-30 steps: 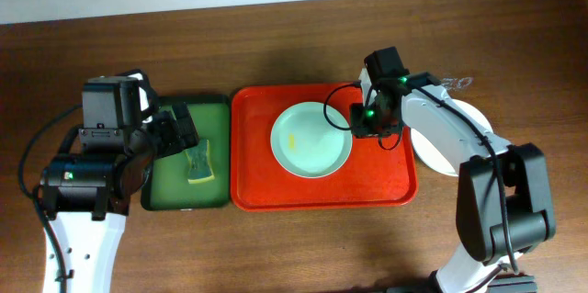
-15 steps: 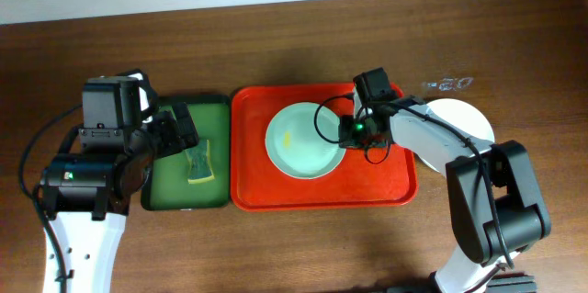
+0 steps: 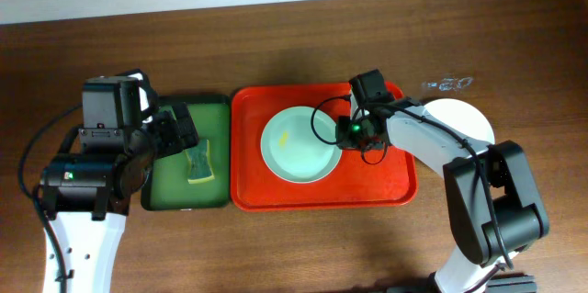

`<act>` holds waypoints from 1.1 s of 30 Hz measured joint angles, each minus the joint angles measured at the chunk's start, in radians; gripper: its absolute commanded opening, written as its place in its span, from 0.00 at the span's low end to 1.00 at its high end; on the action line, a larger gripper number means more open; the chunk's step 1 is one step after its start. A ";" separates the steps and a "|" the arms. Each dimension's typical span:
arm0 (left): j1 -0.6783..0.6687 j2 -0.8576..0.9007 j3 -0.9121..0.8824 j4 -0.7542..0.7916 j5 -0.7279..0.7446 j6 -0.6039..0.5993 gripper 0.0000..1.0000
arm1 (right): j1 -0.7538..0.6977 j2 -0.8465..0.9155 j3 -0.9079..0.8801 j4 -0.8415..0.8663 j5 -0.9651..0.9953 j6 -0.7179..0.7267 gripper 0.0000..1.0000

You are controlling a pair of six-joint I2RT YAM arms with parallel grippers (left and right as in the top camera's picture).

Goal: Clean dirty plates on tray and stack at the side
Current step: 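Drag the pale green plate left to the tray center with the right gripper, then grasp the sponge in the green tray with the left gripper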

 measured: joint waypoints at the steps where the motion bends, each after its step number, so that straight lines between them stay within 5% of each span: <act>1: 0.000 0.000 0.000 0.000 0.000 0.000 0.99 | 0.000 0.000 0.000 0.008 0.021 0.000 0.04; 6: 0.000 0.000 0.000 0.000 0.000 0.000 0.99 | 0.000 0.000 0.000 0.016 0.040 -0.009 0.04; 10: 0.000 0.000 0.000 0.000 0.000 0.000 0.99 | 0.000 0.000 -0.001 0.088 0.027 -0.167 0.04; 11: 0.000 0.000 0.000 0.000 0.000 0.000 0.99 | 0.000 0.000 -0.001 0.094 0.024 -0.194 0.23; 13: 0.000 0.000 0.000 0.000 0.000 0.000 0.99 | 0.000 0.000 -0.001 0.095 0.020 -0.255 0.26; 19: 0.000 0.000 0.000 0.000 0.000 0.000 0.99 | 0.000 0.000 -0.001 0.038 0.016 -0.099 0.04; 33: 0.000 0.000 0.000 0.017 0.000 0.000 0.99 | 0.000 0.000 -0.001 0.024 0.013 0.012 0.04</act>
